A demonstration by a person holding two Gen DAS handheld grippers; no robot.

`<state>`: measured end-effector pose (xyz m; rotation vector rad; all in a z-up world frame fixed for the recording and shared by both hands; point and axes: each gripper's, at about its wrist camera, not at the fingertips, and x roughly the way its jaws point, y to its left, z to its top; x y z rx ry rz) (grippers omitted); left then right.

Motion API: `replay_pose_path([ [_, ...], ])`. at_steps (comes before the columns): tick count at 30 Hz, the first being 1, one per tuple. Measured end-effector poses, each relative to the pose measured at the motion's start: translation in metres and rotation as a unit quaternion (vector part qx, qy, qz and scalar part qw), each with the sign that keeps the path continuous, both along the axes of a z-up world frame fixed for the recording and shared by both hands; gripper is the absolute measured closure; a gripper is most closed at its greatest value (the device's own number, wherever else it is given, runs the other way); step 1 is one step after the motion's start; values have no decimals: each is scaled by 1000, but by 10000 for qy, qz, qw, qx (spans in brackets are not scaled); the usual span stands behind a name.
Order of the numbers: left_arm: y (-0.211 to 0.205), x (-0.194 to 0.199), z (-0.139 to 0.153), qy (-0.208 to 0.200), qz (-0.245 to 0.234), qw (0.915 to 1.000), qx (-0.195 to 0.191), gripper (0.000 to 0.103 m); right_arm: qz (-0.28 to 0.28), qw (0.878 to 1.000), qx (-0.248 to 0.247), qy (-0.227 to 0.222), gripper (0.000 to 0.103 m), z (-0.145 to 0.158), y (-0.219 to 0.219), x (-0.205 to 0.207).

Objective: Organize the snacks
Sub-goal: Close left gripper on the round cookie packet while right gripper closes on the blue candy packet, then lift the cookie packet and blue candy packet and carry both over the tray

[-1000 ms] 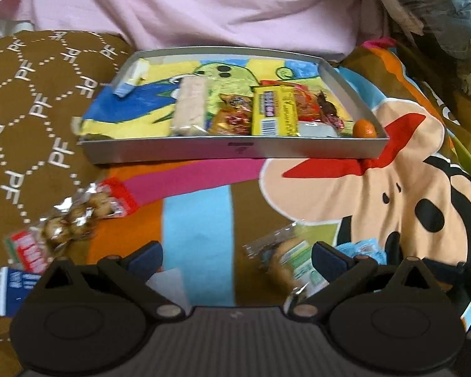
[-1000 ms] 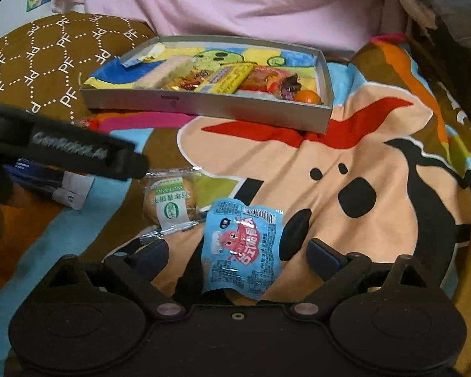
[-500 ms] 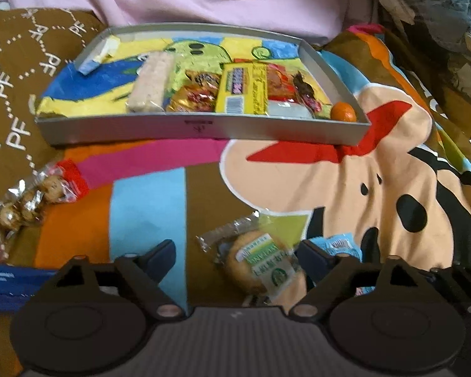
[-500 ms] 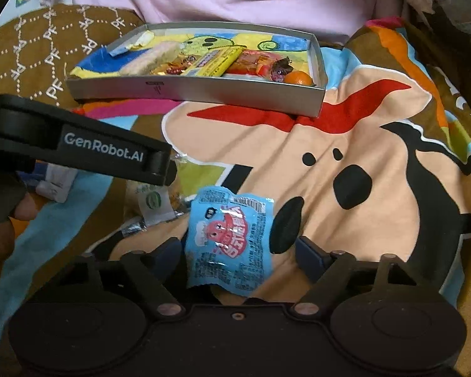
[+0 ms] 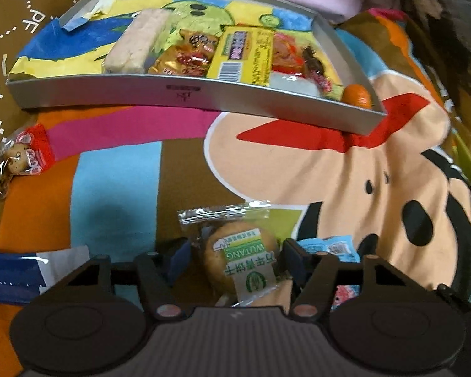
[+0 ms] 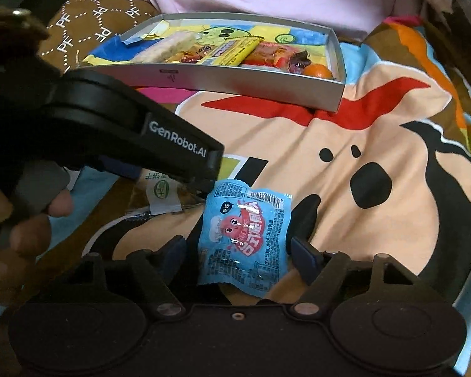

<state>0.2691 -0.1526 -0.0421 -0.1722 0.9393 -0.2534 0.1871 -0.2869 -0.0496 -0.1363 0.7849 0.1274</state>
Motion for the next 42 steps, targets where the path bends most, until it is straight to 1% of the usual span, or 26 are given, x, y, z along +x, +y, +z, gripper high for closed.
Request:
replay_pose_path([
  [1, 0, 0, 0, 2, -15, 10000, 27, 38, -17, 10000, 64, 33, 27, 0, -2, 1],
  [3, 0, 0, -1, -18, -45, 9999, 114, 48, -48, 9997, 220, 105, 27, -1, -6, 4],
  [4, 1, -1, -2, -22, -80, 9999, 142, 48, -55, 9995, 278, 125, 27, -1, -7, 5],
  [6, 5, -3, -2, -25, -115, 9999, 71, 49, -87, 9994, 324, 114, 29, 0, -9, 4],
  [7, 8, -4, -2, -23, -120, 9999, 52, 49, -119, 9994, 318, 95, 36, 0, -9, 4],
  [8, 10, -5, -2, -21, -132, 9999, 59, 49, -165, 9993, 322, 77, 41, 1, -10, 3],
  [10, 14, -9, -2, -28, -178, 9998, 117, 49, -184, 9991, 376, 97, 41, 2, -11, 3],
  [13, 21, -17, -2, -52, -262, 9995, 190, 49, -166, 9993, 325, 111, 41, 3, -9, 2],
  [15, 25, -19, -4, -85, -352, 9992, 154, 49, -179, 9991, 362, 119, 39, 3, -10, 4],
  [17, 27, -20, -4, -87, -376, 9992, 140, 49, -183, 9984, 506, 186, 35, 1, -13, 9],
  [18, 28, -20, -4, -86, -373, 9992, 150, 49, -196, 9981, 551, 195, 35, 1, -14, 10],
  [20, 26, -22, -3, -95, -379, 9991, 184, 49, -247, 9980, 551, 170, 41, 2, -15, 9],
  [23, 25, -29, -1, -95, -427, 9987, 252, 50, -246, 9982, 527, 132, 46, 4, -15, 4],
  [25, 26, -36, 1, -102, -425, 9987, 277, 50, -192, 9989, 407, 96, 48, 7, -11, -2],
  [28, 30, -47, 7, -115, -394, 9988, 267, 50, -84, 9999, 57, -135, 48, 14, -2, -18],
  [30, 35, -56, 13, -163, -348, 9989, 260, 50, 7, 9992, -153, -377, 49, 21, 5, -32],
  [33, 41, -65, 26, -285, -269, 9989, 249, 50, 38, 9974, -252, -679, 48, 33, 10, -47],
  [37, 48, -72, 51, -573, -199, 9978, 275, 50, 96, 9939, -185, -1079, 48, 50, 15, -59],
  [42, 55, -70, 88, -1017, -49, 9944, 293, 50, 139, 9850, -167, -1710, 47, 77, 18, -65],
])
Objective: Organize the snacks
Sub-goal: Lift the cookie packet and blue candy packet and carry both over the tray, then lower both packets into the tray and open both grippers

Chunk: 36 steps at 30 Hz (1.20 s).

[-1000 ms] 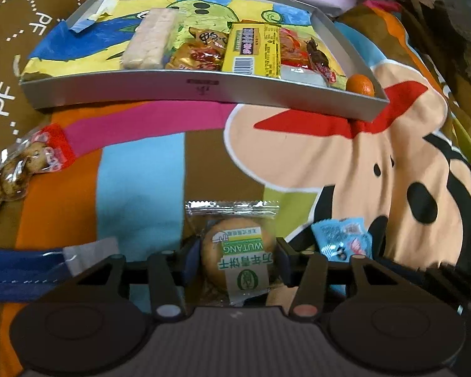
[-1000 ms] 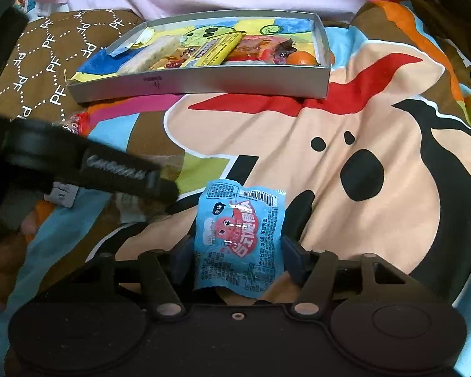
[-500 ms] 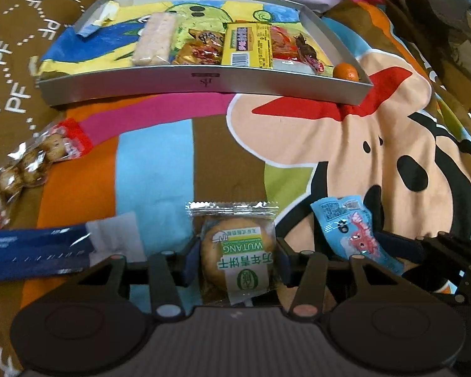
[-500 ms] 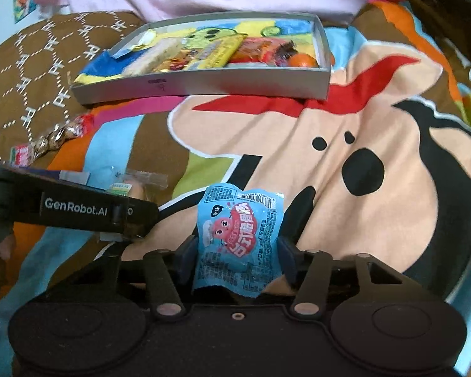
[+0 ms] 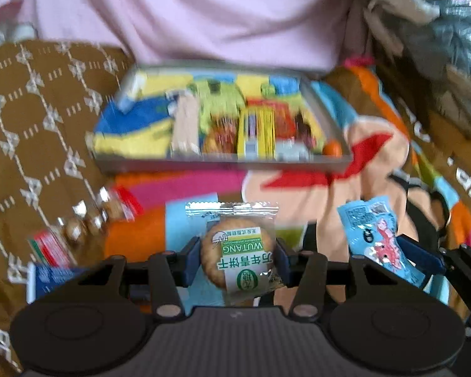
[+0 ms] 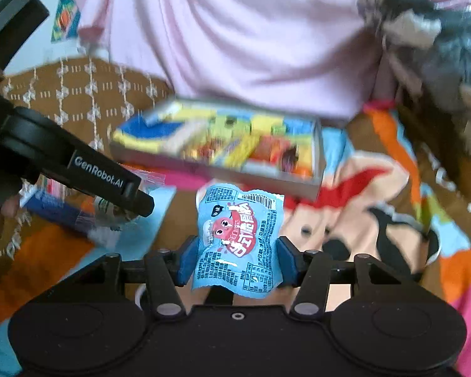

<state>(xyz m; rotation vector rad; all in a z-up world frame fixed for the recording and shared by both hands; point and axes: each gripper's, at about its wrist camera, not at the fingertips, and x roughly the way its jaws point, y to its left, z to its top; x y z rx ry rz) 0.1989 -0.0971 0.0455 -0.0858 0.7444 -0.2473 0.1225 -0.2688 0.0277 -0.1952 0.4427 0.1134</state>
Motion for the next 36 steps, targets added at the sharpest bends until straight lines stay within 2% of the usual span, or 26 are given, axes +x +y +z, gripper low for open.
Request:
replay_pose_path([
  [9, 5, 33, 48, -641, 160, 9978, -4, 50, 42, 9979, 112, -640, 46, 49, -3, 30],
  [17, 3, 97, 60, -1063, 212, 9941, -61, 50, 107, 9946, 15, -1029, 46, 69, -6, 101],
  [21, -2, 139, 54, -1180, 158, 9929, -46, 50, 6, 9936, 150, -1117, 46, 60, -10, 150],
  [27, -9, 196, 30, -1052, 131, 9943, -100, 49, -99, 9957, 480, -787, 46, 25, -9, 216],
  [36, -2, 242, -4, -745, 98, 9971, -97, 50, -160, 9981, 488, -345, 46, -8, 6, 262],
])
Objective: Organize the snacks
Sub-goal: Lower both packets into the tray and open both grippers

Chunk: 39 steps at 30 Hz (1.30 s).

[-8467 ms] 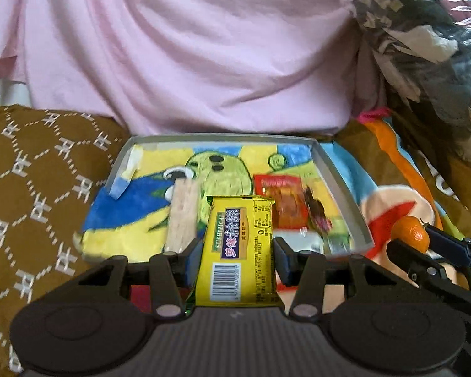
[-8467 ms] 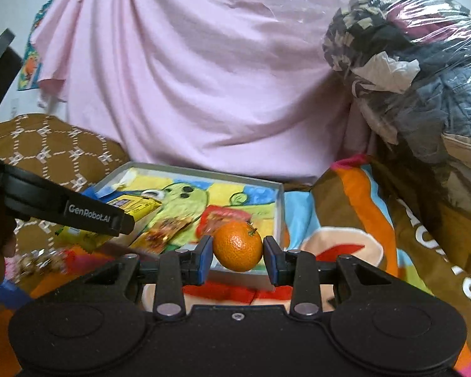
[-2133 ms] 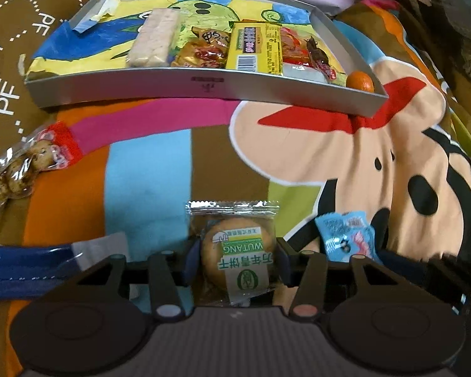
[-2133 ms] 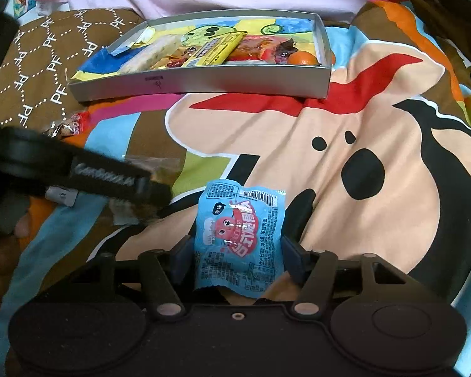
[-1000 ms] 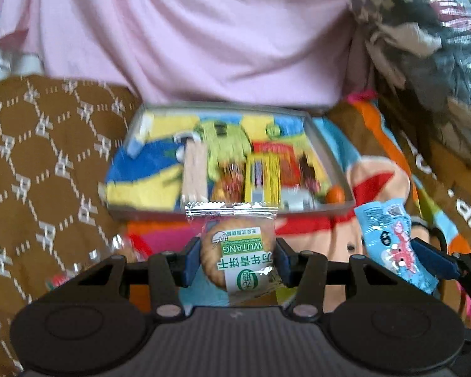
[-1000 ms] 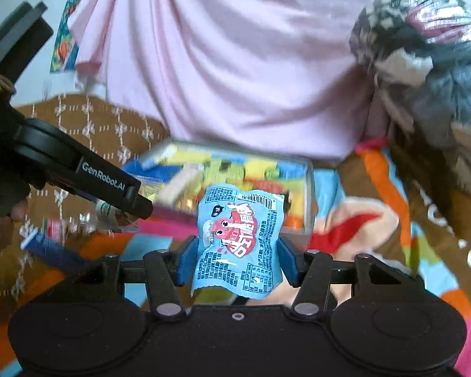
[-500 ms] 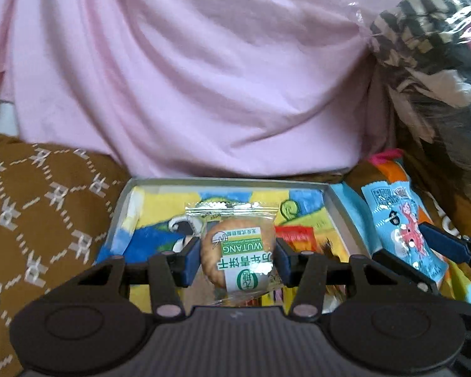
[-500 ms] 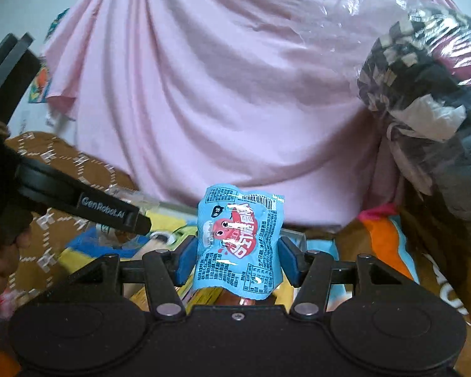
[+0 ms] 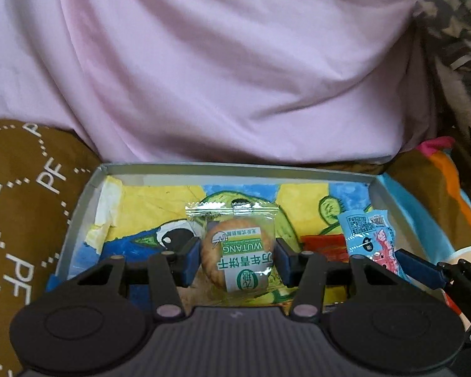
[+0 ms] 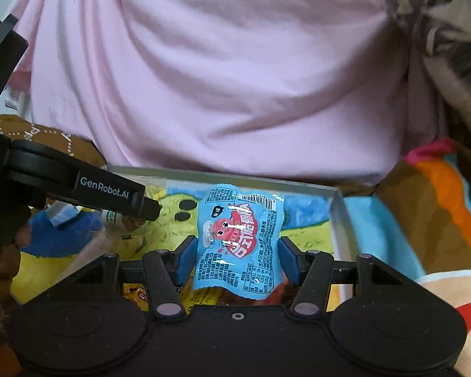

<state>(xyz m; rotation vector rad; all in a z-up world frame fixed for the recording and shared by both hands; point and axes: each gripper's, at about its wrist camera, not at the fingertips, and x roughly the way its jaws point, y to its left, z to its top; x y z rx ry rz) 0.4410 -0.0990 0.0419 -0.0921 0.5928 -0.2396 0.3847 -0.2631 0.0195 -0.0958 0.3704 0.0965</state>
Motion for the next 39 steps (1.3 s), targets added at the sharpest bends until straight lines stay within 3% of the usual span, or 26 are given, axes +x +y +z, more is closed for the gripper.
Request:
replay_pose_path([
  [16, -3, 5, -12, -108, -101, 9999, 80, 47, 30, 9996, -125, 247, 41, -5, 3, 14],
  [21, 3, 1, -11, -104, 8, 9999, -75, 30, 67, 9996, -221, 183, 38, -4, 6, 11],
  [26, 12, -10, -8, -124, 165, 9995, -250, 21, 70, 9998, -166, 15, 24, 2, 5, -3],
  [35, 31, -57, 17, -671, 360, 9968, -249, 2, -69, 9994, 49, -342, 7, 27, -4, -48],
  [39, 40, -85, 38, -840, 446, 9954, -144, 0, -131, 9985, 204, -501, 1, 46, -9, -76],
])
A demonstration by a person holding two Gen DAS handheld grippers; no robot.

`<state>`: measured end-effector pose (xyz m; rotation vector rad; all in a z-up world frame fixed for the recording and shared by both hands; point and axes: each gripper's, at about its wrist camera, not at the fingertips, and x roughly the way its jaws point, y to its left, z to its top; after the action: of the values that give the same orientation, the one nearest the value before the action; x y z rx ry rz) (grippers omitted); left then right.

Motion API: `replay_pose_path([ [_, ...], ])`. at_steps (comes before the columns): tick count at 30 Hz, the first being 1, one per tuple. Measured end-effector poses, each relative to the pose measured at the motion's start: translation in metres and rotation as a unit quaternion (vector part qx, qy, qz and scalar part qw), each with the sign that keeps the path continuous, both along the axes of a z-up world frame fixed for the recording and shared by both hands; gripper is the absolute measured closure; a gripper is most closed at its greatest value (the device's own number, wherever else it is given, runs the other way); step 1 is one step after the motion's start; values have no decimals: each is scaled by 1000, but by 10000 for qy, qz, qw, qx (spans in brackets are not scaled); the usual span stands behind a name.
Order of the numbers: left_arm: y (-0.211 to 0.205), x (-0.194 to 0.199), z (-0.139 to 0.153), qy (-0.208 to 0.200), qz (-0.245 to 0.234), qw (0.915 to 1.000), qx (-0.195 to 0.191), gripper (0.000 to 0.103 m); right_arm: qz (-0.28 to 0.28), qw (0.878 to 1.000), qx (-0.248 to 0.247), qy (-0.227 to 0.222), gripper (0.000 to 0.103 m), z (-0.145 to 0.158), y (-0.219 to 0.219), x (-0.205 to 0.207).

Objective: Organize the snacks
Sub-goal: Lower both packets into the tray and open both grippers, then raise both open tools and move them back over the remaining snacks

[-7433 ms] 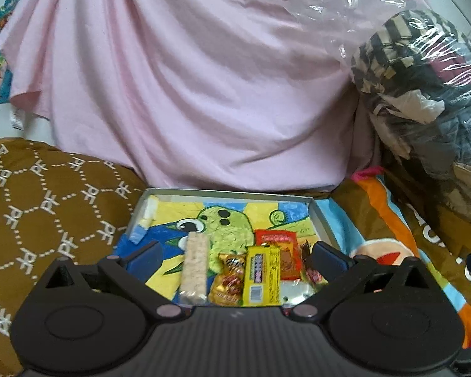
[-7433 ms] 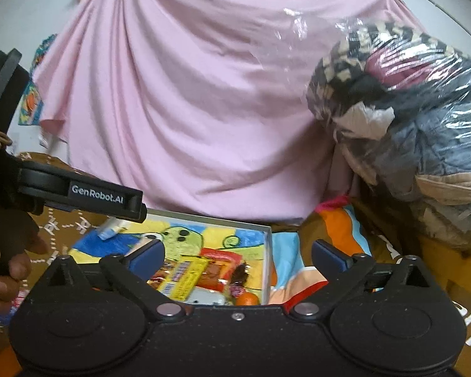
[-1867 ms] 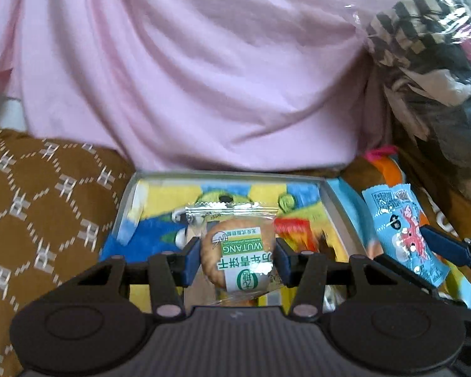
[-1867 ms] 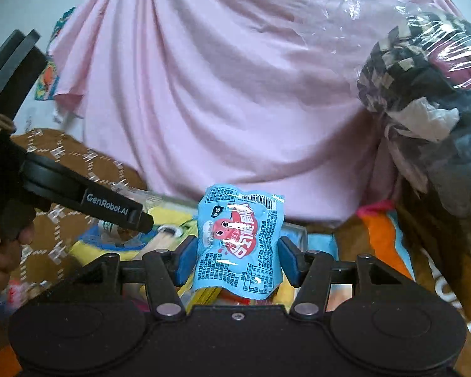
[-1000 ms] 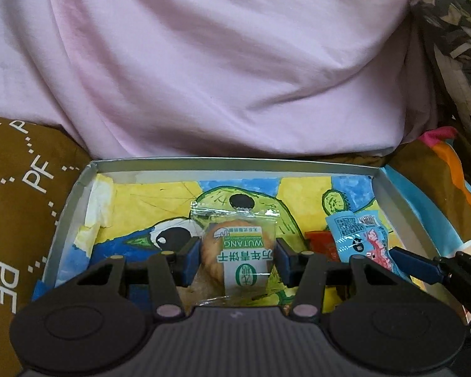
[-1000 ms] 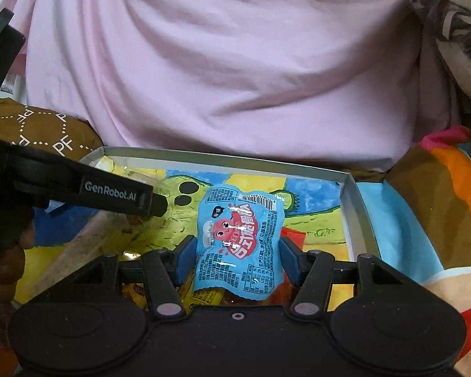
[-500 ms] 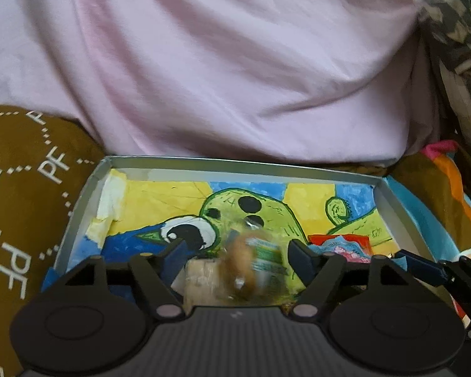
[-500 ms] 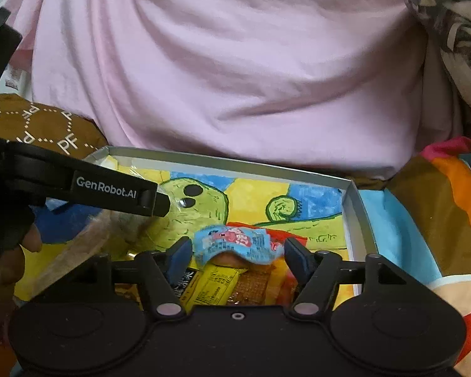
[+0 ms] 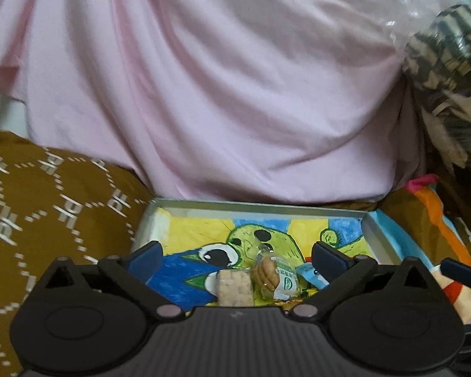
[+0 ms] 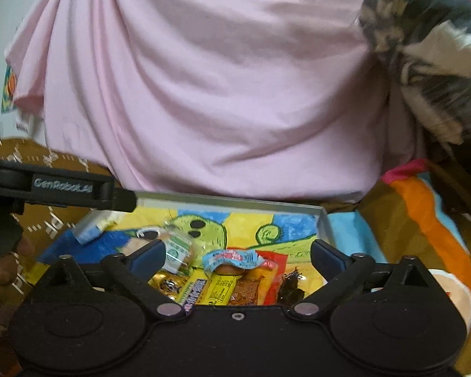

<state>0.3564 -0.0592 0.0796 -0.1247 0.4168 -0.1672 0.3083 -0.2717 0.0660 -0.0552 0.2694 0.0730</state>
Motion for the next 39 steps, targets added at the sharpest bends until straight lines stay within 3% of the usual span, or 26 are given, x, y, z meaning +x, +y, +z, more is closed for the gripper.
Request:
replay_pose_path([
  [7, 22, -59, 25, -64, 158, 9999, 0, 0, -55, 9996, 260, -139, 1, 33, 2, -55],
  [18, 59, -148, 34, 100, 388, 9992, 50, 0, -12, 9995, 284, -159, 1, 60, 20, -141],
  [23, 66, -182, 32, 258, 352, 9985, 326, 0, 40, 9994, 345, -28, 1, 56, 32, -174],
  [31, 69, -225, 15, 624, 375, 9967, 370, 0, 269, 9986, 246, 392, 1, 35, 46, -218],
  [39, 63, -242, -11, 1096, 252, 9912, 694, 0, 565, 9960, -73, 690, 1, 9, 61, -248],
])
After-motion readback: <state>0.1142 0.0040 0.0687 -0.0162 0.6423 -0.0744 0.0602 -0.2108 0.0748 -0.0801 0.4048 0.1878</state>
